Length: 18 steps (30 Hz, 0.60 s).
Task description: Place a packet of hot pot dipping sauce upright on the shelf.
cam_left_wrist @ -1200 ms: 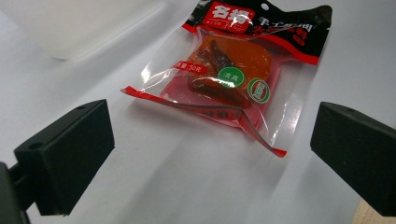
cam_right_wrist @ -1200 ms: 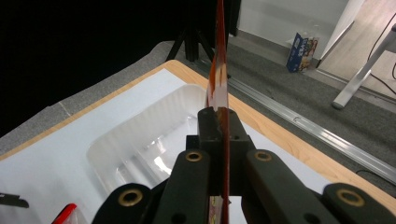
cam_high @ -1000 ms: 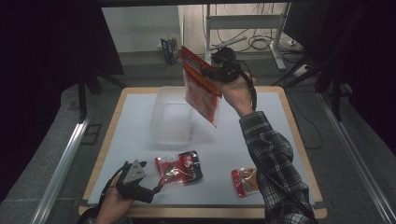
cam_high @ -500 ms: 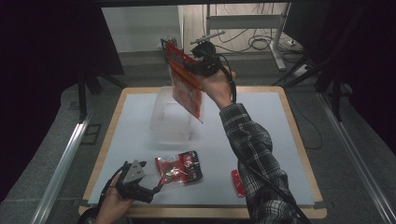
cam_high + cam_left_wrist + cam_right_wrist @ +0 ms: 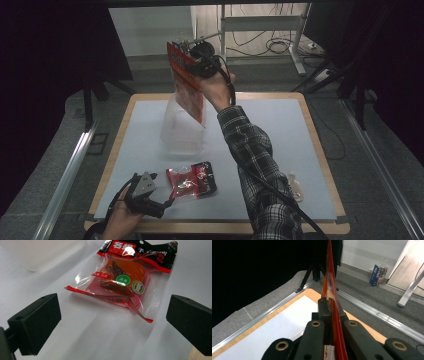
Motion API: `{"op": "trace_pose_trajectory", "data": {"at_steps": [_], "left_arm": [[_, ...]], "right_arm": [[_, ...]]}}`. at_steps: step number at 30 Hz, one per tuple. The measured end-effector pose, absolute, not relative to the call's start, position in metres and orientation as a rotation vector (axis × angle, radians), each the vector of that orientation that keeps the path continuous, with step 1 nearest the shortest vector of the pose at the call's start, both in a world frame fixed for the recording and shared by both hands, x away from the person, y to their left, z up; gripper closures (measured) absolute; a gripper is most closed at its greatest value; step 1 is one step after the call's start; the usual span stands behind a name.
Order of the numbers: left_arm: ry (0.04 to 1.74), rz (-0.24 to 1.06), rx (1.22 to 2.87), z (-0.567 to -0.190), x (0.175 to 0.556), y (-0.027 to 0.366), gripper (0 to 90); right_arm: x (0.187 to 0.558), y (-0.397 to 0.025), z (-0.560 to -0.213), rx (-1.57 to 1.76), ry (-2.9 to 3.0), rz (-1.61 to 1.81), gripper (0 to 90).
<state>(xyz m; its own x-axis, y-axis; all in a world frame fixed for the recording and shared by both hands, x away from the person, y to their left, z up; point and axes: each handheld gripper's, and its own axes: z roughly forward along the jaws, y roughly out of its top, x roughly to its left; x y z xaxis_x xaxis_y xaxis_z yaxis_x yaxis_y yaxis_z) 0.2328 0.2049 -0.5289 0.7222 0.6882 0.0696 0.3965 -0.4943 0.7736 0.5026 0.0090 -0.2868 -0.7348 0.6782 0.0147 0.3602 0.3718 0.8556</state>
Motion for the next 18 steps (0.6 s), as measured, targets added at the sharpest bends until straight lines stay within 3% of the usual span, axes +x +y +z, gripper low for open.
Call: {"op": "trace_pose_trajectory", "data": {"at_steps": [18], "left_arm": [[0.812,0.488,2.159,-0.529,0.232,0.204,0.0]], "right_arm": [[0.526,0.029,-0.340,0.960,2.347,1.289,88.8]]}}
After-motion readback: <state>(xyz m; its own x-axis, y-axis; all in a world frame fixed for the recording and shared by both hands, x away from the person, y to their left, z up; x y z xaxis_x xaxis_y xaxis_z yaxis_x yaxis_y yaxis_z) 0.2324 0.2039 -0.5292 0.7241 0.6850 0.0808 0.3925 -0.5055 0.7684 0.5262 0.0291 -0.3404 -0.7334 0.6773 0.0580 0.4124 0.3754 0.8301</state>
